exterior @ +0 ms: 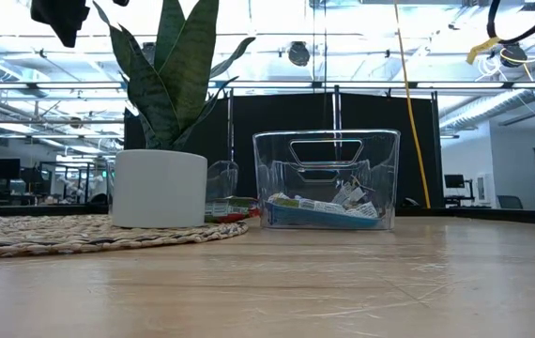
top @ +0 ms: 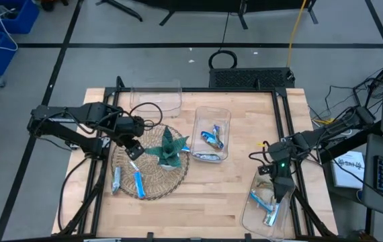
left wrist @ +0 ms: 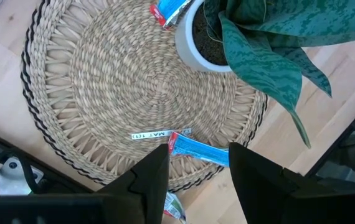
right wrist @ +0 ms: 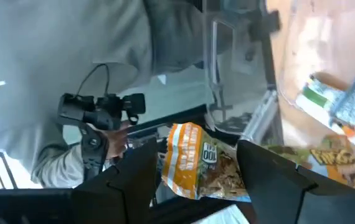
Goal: Pick and place Granola Bars by type
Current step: Put the orange granola bar into the bottom transparent bin, then put the red granola bar into the top transparent bin
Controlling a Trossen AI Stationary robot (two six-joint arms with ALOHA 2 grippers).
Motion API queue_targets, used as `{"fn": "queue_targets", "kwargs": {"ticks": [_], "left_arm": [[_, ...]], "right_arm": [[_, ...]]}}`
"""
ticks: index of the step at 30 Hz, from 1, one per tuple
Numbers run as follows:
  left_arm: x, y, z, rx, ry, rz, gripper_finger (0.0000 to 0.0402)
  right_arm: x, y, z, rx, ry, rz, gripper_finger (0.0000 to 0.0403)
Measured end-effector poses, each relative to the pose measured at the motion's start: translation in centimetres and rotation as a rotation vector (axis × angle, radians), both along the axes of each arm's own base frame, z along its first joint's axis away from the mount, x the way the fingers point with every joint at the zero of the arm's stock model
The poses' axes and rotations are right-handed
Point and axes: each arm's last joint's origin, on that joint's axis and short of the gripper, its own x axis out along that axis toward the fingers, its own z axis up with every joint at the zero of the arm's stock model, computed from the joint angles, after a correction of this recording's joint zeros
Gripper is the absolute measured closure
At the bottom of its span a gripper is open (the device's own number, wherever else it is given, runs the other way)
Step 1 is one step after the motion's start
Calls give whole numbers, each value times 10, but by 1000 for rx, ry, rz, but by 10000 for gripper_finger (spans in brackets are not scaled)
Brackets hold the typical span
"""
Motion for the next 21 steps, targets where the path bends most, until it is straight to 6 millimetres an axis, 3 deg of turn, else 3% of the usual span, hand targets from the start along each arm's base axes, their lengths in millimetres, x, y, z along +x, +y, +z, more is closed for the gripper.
{"fn": "queue_targets", "kwargs": {"ticks": [7, 13, 21], "left_arm": [[0, 0, 0, -2, -2, 7, 231], [0, 0, 0, -7, -1, 20, 231], [0, -1, 0, -40, 2, 16, 231]], "right_arm": [[4, -4, -2, -75, -113, -78, 188], [-2, -7, -13, -183, -85, -64, 188], [3, -5, -4, -94, -117, -79, 188]]}}
